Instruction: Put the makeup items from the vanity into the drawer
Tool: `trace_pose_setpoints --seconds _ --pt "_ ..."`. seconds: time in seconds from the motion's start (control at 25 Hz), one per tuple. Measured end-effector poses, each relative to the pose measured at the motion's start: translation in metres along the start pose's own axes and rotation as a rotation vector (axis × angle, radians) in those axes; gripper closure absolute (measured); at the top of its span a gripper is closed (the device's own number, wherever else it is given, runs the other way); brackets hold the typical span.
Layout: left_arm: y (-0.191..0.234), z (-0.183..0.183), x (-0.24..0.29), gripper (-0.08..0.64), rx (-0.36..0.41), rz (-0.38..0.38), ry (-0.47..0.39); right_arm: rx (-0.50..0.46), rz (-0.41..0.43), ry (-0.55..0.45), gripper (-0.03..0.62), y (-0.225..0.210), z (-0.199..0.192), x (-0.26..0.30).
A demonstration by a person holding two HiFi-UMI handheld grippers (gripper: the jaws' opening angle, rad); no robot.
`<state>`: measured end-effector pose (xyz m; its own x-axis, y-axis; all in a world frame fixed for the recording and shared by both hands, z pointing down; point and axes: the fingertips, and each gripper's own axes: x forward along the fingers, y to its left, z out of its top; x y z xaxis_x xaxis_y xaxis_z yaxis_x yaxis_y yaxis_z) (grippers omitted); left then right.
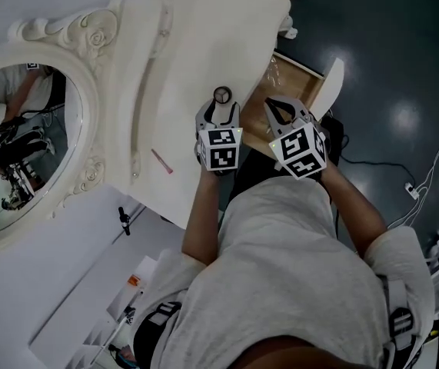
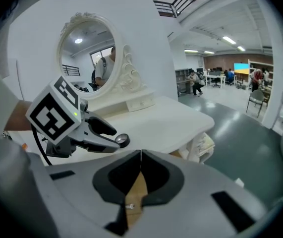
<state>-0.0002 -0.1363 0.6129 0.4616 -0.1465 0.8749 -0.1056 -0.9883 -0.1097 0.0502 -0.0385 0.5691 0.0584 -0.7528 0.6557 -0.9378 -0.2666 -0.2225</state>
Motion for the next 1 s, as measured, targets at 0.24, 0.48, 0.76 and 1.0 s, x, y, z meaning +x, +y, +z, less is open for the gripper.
trace_pose_setpoints --seconds 0.24,0.48,0.76,1.0 --pt "0.016 -0.009 0.017 0.342 -0.014 -0.041 0.045 0.017 -0.031 -0.004 0.577 -0.007 0.005 0.009" --pt "0.020 -0.012 0.026 0.336 -0.019 -0.120 0.085 0.029 -0.032 0.023 0.577 0.000 -0.003 0.014" --pt "0.012 -0.008 0.028 0.337 -0.009 -0.188 0.085 -0.010 -0.038 0.051 0.577 0.001 -0.001 0.008" --pt "0.017 -0.012 0.029 0.339 -0.033 -0.173 0.078 -0.041 -0.033 0.083 0.577 0.003 0.001 0.002"
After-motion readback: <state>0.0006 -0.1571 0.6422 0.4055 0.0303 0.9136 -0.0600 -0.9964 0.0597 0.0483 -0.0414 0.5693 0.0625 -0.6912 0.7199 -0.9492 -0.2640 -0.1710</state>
